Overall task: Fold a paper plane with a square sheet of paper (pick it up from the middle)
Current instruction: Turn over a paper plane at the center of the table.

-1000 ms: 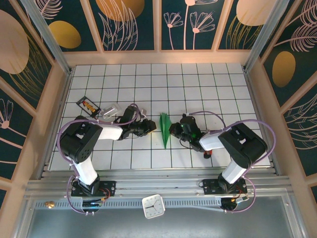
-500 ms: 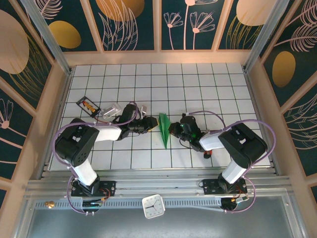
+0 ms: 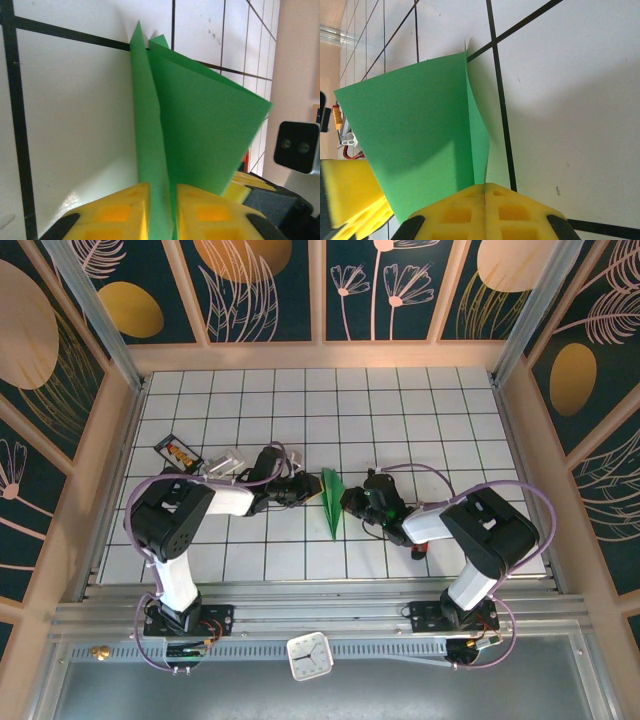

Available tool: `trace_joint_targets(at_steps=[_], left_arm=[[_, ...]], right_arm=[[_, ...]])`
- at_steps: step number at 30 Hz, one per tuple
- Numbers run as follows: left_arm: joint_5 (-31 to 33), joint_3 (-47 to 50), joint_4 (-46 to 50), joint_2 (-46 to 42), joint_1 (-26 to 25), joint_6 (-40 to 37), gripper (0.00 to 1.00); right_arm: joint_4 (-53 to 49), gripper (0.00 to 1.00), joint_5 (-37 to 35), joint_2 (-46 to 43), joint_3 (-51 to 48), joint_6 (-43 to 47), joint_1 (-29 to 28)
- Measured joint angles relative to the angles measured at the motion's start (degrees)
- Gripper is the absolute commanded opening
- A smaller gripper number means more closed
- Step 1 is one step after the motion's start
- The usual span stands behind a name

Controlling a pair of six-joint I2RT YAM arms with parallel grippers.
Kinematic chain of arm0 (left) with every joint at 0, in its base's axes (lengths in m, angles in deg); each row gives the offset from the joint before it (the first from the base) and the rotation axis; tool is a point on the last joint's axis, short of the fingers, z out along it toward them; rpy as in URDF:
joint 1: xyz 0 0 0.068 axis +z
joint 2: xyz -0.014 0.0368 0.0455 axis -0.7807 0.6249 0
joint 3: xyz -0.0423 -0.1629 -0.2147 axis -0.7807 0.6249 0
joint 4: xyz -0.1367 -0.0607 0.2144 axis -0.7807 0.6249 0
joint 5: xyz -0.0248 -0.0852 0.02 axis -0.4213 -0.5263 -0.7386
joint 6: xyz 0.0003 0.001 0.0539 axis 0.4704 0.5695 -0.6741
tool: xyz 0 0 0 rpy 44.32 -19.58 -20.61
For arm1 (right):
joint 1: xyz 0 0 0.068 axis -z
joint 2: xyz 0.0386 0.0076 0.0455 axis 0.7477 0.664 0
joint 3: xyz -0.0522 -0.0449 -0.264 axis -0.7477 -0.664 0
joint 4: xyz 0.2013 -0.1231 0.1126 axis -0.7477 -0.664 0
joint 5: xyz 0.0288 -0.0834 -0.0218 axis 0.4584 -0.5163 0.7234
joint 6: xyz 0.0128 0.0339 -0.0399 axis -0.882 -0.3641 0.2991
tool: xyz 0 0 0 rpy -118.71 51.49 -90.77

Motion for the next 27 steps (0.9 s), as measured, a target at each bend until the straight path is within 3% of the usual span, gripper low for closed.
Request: trace_joint_targets(at_steps=[4,27], left_arm=[[-0.37,-0.68,0.42,0.85,0.0,-0.55,0.0],[0.35,-1.64,6.36,-0.31,3.72,-5.88,0.0]], right_arm=[[-0.07,0.0,-0.04,0.02,0.0,0.0,0.0],[-0.52,0.0,-0.04,0.48,0.44,0.22,1.38]])
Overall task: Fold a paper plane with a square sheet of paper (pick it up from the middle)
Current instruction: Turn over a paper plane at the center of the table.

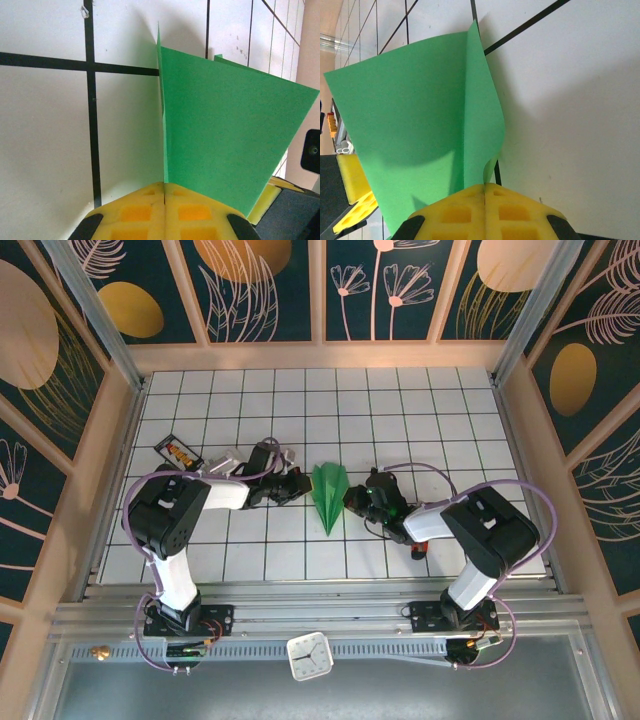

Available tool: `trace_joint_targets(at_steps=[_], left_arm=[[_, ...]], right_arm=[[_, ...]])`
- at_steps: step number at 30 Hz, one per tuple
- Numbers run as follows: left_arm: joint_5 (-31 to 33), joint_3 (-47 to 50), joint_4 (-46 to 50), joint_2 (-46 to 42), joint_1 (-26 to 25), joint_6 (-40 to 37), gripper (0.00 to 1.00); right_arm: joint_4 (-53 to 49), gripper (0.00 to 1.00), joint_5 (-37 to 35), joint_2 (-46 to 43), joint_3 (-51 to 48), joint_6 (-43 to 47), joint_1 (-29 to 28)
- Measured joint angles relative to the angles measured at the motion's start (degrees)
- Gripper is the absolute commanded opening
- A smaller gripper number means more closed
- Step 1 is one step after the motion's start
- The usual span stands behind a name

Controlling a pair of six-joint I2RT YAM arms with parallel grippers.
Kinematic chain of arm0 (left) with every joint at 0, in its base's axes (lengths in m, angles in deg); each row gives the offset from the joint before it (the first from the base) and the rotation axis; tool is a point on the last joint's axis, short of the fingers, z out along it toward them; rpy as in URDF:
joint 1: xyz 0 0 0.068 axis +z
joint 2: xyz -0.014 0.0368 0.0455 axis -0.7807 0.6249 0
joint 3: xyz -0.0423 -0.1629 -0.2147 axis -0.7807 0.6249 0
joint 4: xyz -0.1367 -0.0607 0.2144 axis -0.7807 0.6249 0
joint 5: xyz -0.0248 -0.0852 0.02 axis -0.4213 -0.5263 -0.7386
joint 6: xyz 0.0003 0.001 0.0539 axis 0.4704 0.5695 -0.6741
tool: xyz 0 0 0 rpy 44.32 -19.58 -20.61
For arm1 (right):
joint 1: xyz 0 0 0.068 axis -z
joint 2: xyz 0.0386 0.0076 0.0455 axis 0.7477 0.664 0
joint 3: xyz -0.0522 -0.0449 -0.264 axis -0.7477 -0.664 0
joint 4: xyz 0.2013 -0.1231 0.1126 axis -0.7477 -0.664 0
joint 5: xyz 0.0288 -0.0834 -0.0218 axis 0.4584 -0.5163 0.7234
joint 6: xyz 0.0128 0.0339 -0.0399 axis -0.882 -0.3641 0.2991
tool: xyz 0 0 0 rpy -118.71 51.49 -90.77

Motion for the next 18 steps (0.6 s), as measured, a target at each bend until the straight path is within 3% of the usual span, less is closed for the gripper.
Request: trace_joint_targets(at_steps=[6,18], left_arm=[[0.52,0.0,-0.04,0.02,0.76,0.02,0.0],[0.59,-0.24,-0.39,0.02,1.03,-0.02,0.28]], right_arm=[[0.74,0.0,0.0,2.19,1.95,0.02,0.33],[1.79,0.15,1.51,3.67,2.82,0.44,1.46]])
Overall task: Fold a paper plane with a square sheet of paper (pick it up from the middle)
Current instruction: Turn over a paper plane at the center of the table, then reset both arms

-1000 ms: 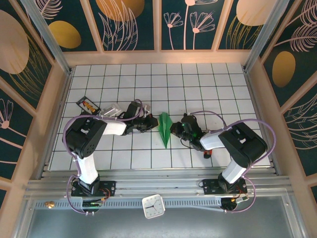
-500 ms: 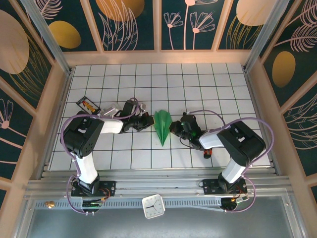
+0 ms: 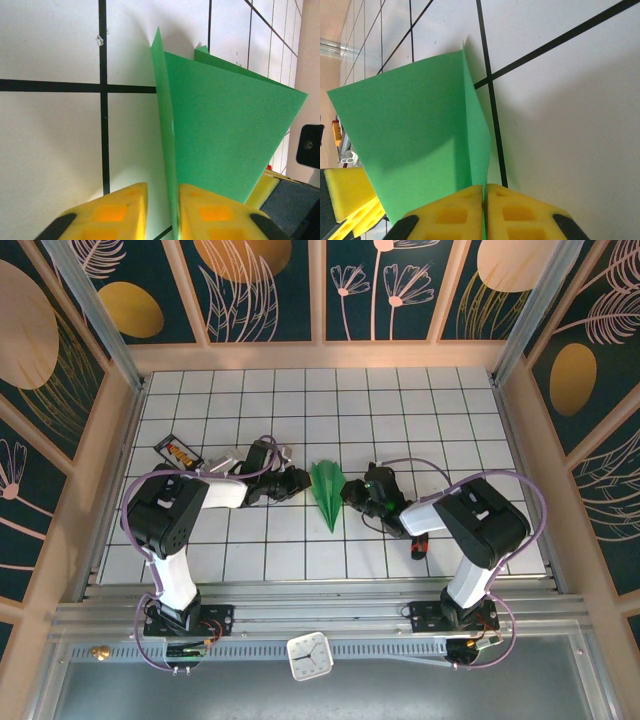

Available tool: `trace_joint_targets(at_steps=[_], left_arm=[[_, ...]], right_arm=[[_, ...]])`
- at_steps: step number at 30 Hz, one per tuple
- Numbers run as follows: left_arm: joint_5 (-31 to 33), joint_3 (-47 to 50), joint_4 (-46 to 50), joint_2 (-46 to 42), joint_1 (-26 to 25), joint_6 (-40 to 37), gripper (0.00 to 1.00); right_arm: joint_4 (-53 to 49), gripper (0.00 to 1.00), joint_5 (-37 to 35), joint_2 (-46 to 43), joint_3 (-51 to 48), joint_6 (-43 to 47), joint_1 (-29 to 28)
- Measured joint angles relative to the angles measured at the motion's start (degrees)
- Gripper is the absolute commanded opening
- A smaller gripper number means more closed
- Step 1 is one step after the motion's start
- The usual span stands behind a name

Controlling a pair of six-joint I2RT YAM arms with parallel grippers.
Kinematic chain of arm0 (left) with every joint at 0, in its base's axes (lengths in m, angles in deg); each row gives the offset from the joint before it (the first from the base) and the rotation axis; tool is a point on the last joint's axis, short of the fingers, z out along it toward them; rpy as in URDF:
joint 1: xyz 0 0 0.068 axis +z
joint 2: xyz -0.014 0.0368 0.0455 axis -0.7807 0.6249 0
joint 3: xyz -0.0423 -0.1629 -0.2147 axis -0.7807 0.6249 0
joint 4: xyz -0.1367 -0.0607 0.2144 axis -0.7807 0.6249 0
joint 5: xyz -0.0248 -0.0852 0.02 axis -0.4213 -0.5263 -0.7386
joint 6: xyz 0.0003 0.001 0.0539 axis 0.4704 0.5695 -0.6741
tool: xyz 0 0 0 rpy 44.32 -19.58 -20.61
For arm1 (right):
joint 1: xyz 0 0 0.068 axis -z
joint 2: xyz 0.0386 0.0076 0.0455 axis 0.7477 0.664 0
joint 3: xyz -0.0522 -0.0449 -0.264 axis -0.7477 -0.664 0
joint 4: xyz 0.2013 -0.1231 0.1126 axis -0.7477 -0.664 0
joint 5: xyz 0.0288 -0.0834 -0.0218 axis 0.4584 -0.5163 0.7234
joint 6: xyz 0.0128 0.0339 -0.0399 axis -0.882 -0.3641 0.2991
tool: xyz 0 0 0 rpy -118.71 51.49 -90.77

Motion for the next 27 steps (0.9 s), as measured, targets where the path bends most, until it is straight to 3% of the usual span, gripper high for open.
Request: trace_joint_targets(at_steps=[10,17,22,26,27], left_arm=[[0.02,0.02,0.46,-2.58,0.02,-0.55,0.46],[2.49,0.04,2.4,-10.05,1.66,-3.43,0.6],[11.32,0.04,6.97,-16.7,2.89,-8.57,0.73],[26.03,0.28,10.19,-23.06,3.26,-15.74,0.98],[31.06,0.9,9.99,-25.31,3.32,-17.9,0.99]], right_arm=[[-0.5,0.31,1.07,-2.25,0.02,1.25,1.53],[-5.62,0.41,0.33,-10.43,0.26,4.74,4.92],[-16.94,0.53,-7.87,-17.33,4.98,12.98,7.02],[-24.96,0.77,-20.57,-20.85,9.86,21.53,7.87],[-26.14,0.82,-23.96,-21.29,10.56,23.76,8.83]])
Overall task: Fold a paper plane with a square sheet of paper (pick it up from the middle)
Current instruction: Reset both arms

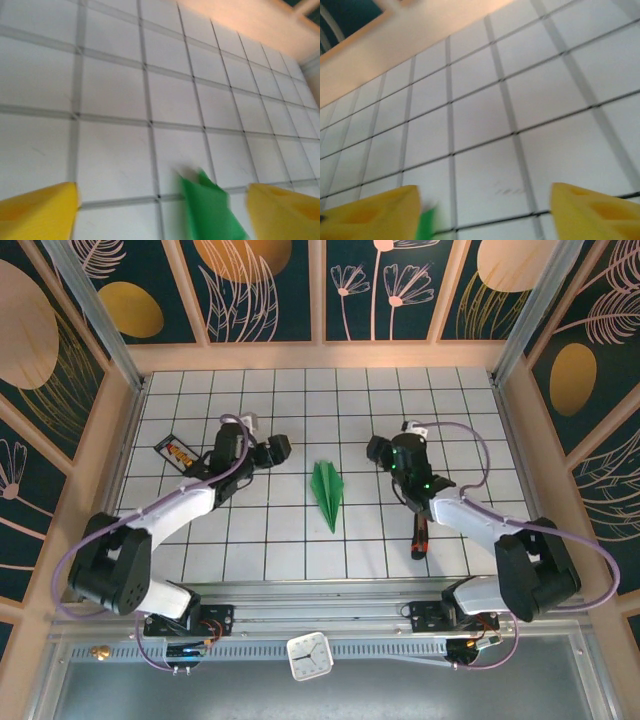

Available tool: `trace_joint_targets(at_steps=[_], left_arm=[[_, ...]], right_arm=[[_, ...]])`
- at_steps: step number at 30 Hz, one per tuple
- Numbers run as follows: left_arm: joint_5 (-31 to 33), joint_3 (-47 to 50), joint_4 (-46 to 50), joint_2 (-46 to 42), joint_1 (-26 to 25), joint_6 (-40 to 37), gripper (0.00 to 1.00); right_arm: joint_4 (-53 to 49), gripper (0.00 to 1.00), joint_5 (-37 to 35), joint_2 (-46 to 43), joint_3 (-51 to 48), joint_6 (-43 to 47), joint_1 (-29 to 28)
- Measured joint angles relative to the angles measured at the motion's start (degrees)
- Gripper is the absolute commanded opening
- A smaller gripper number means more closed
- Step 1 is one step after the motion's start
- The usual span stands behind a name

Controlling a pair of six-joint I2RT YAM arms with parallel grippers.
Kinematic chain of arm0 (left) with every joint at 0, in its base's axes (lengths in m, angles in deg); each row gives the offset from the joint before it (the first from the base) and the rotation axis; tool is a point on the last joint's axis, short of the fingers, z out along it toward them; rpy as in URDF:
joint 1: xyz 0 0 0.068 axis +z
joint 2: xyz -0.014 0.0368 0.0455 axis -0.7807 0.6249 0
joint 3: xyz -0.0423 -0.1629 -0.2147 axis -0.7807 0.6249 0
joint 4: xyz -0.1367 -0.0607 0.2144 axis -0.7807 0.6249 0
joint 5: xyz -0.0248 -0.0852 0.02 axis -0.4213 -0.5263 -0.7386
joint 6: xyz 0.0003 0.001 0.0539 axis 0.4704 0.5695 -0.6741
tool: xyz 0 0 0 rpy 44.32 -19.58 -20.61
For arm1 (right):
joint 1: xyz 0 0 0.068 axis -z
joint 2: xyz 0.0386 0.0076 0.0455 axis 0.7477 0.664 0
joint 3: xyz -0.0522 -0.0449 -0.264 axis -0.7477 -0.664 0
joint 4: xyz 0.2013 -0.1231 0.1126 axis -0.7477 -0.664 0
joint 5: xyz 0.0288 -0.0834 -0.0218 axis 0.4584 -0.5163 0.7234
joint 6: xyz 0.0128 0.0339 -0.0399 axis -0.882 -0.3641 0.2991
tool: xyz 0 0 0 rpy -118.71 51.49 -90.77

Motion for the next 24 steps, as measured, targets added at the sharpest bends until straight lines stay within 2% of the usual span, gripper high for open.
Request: trace_joint_targets(at_steps=[3,6,10,14,17,21,24], left_arm=[[14.62,4.26,-4.33,-6.84,0.22,-6.21,0.99],[27.34,10.51,-13.94,-10.69,1.05,-14.82,0.99],[36.04,16.46,-24.68,-8.04,4.72,-25.44,0.99],[36.41,16.76,-30.1,-0.22,11.3,-29.83,0.99],[34.27,17.29,-32.7,3.82,14.19,-30.8,0.99],[28.96,18.58,-35.28,4.74,16.57,-30.69,0.99],[24.59,25.0,-43.39,3.72,19.1,-29.97,0.99]], right_arm=[[-1.81,0.98,-7.04,-0.2,0.39,5.01,4.09],[-1.68,0.99,-12.81,0.26,-0.46,9.16,9.14],[1.05,0.99,-16.85,4.55,-1.79,12.63,15.39],[9.44,0.99,-14.53,6.99,-9.01,15.52,20.55],[18.05,0.99,-10.97,6.84,-16.59,17.51,22.36],[29.64,0.99,-5.22,5.51,-23.54,20.61,23.1],[36.52,0.99,-0.31,4.52,-24.7,22.16,25.24]])
